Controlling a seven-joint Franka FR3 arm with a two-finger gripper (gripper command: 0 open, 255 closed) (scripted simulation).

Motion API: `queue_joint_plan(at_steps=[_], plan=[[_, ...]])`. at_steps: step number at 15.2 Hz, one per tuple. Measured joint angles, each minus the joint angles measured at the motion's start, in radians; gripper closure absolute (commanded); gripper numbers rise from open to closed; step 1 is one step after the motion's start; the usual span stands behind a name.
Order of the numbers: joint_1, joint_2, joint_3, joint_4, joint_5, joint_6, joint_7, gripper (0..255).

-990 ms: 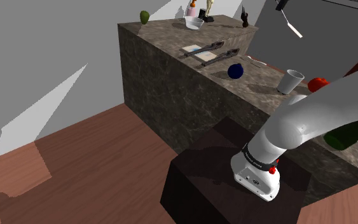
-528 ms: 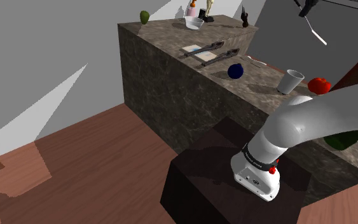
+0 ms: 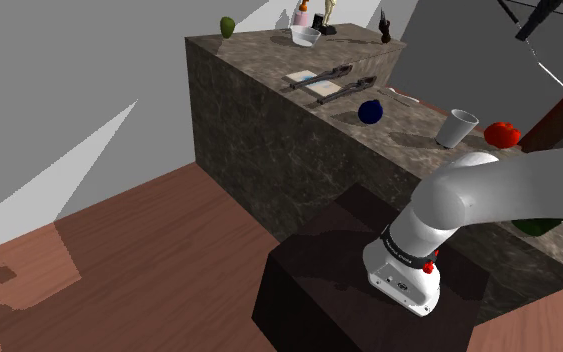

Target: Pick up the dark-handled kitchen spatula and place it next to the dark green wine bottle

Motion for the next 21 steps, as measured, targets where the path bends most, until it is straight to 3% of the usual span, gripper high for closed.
queue_joint_plan(at_steps=[6, 21], plan=[[-0.043, -0.085, -0.039, -0.002, -0.079, -0.051, -0.102, 255], [-0.097, -0.226, -0.067, -0.275, -0.137, 0.087, -0.071, 255]])
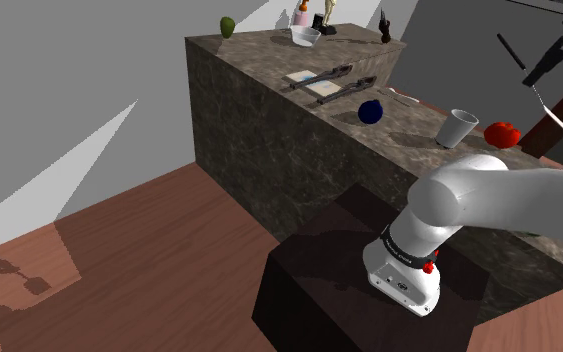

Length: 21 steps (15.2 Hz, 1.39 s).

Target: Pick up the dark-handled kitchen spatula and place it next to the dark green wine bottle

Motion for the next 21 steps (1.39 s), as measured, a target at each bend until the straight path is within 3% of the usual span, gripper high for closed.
queue_joint_plan(at_steps=[21], plan=[[-0.065, -0.135, -0.104, -0.321, -0.112, 0.197, 0.033, 255]])
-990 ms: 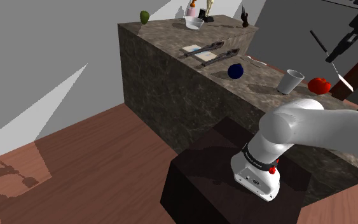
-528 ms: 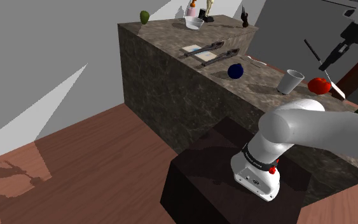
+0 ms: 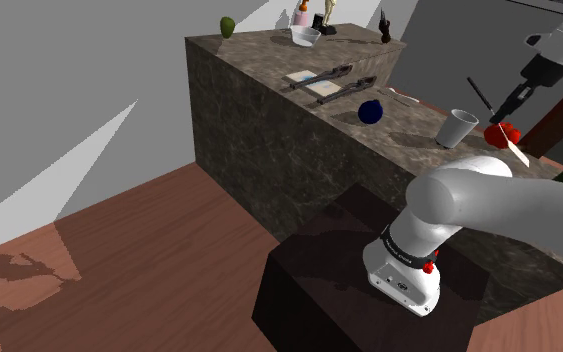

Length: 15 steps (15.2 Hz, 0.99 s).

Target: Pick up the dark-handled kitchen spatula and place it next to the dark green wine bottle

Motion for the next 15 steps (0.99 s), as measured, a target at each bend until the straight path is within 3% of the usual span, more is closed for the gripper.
queue_joint_plan(at_steps=[15], plan=[[-0.041, -0.049, -0.120, -0.177, -0.112, 0.140, 0.015, 255]])
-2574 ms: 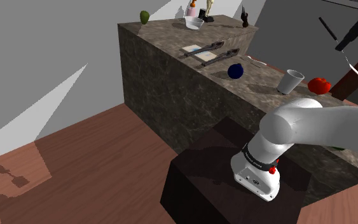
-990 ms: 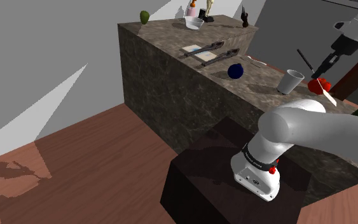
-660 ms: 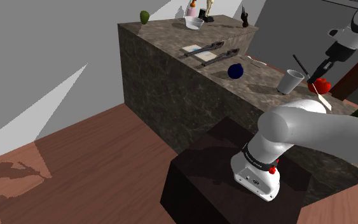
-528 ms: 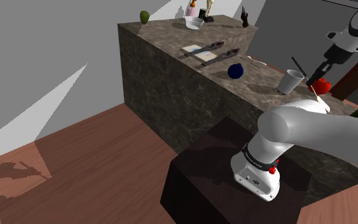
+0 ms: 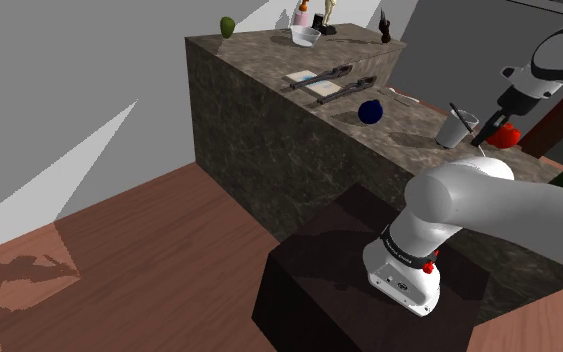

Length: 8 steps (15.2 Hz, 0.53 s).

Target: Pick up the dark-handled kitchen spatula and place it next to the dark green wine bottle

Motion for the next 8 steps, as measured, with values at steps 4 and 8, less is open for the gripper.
queue_joint_plan(at_steps=[4, 8], plan=[[-0.011, -0.007, -0.037, -0.043, -0.034, 0.038, 0.005, 255], [-0.018, -0.008, -0.080, -0.078, -0.072, 0.078, 0.008, 255]])
